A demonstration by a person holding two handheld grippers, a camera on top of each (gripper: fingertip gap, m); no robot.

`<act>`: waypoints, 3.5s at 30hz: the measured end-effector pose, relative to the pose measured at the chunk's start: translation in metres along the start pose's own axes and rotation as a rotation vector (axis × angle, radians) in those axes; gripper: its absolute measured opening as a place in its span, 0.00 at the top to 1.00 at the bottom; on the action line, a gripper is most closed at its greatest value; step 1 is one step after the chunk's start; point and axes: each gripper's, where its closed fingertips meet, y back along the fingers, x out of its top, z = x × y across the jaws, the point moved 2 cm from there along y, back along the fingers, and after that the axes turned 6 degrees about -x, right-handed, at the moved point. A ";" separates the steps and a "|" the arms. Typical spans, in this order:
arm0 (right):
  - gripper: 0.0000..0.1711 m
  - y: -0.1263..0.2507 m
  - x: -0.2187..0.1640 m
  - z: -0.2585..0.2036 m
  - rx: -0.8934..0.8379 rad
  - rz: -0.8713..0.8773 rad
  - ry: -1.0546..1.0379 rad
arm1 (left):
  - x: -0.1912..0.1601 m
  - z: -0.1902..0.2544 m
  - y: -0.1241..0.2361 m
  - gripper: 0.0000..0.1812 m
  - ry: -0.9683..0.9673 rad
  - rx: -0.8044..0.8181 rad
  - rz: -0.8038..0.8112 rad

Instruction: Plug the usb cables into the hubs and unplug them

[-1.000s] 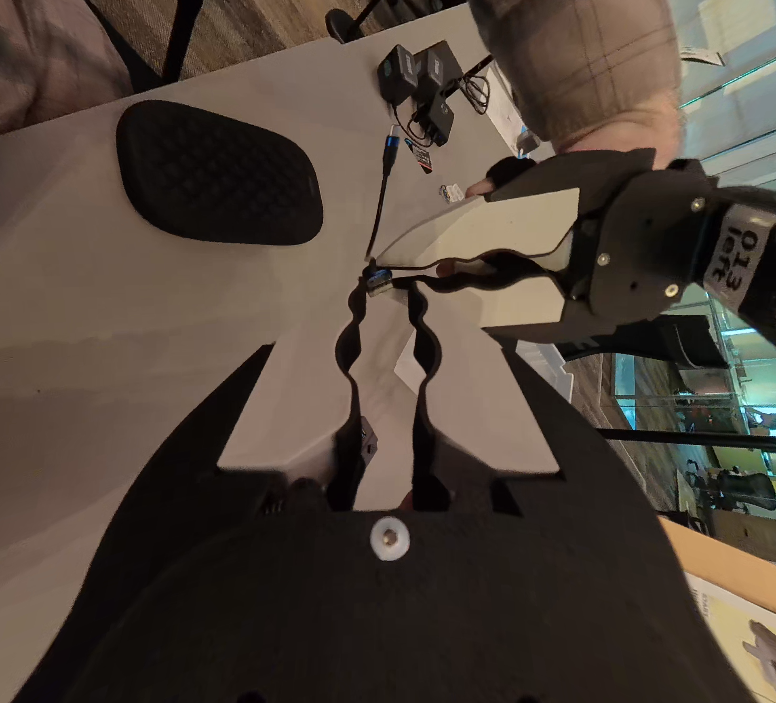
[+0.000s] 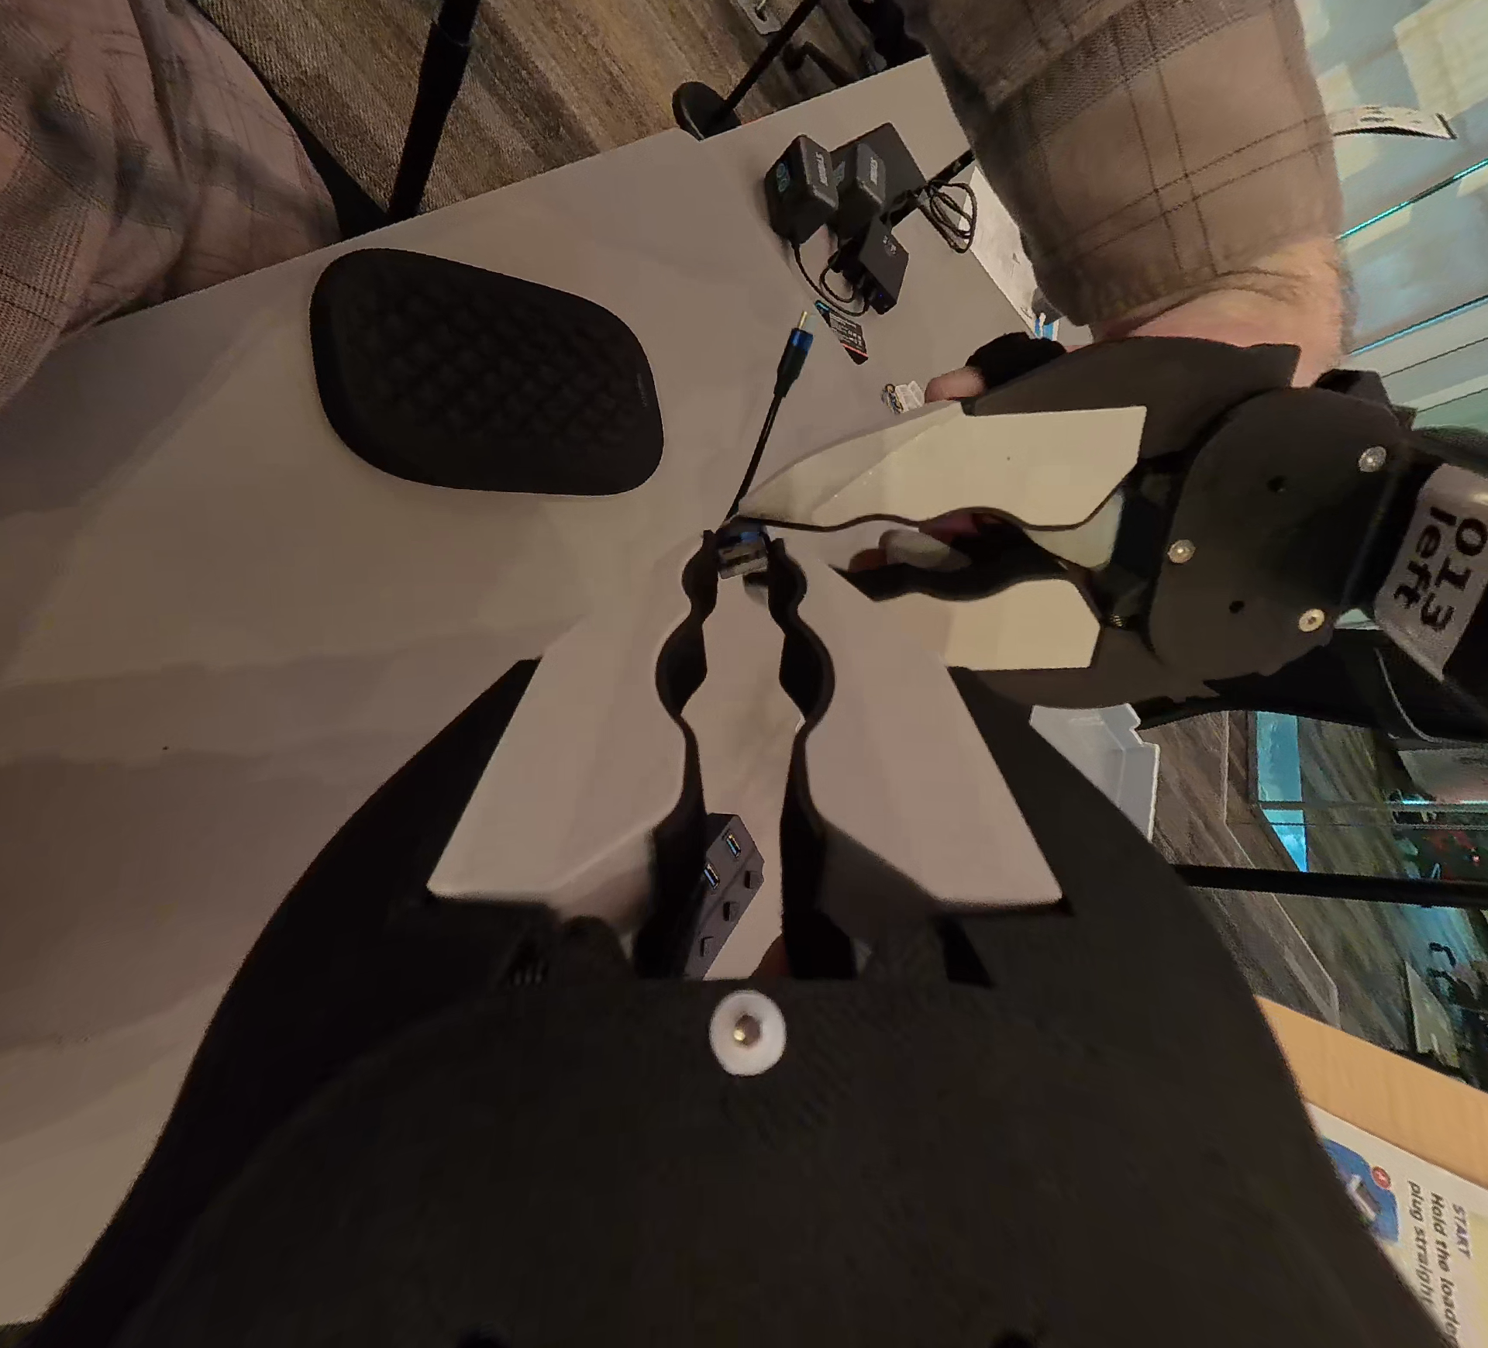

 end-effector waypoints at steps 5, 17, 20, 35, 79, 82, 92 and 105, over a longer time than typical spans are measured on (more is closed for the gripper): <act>0.94 0.006 -0.006 0.005 -0.020 0.005 -0.028 | -0.002 -0.011 0.007 0.80 -0.017 0.134 -0.015; 0.94 0.058 0.001 0.025 -0.084 0.297 -0.175 | -0.014 -0.041 0.096 0.89 -0.148 0.756 0.235; 0.94 0.069 0.010 0.031 -0.117 0.391 -0.186 | -0.034 -0.067 0.099 0.85 -0.125 0.873 0.211; 0.94 0.089 -0.026 0.059 -0.202 0.465 -0.408 | 0.044 -0.048 0.041 0.71 -0.542 1.152 0.599; 0.91 0.094 -0.030 0.067 -0.271 0.504 -0.425 | 0.093 -0.021 0.045 0.91 -0.615 1.286 0.622; 0.90 0.094 -0.028 0.071 -0.415 0.308 -0.239 | 0.092 -0.020 0.054 0.92 -0.489 1.208 0.666; 0.92 0.078 -0.028 0.095 -0.722 -0.273 0.252 | 0.088 -0.019 0.076 0.92 -0.136 1.189 0.733; 0.98 0.074 -0.025 0.111 -0.821 -0.259 0.193 | 0.097 -0.015 0.091 0.91 -0.140 1.242 0.874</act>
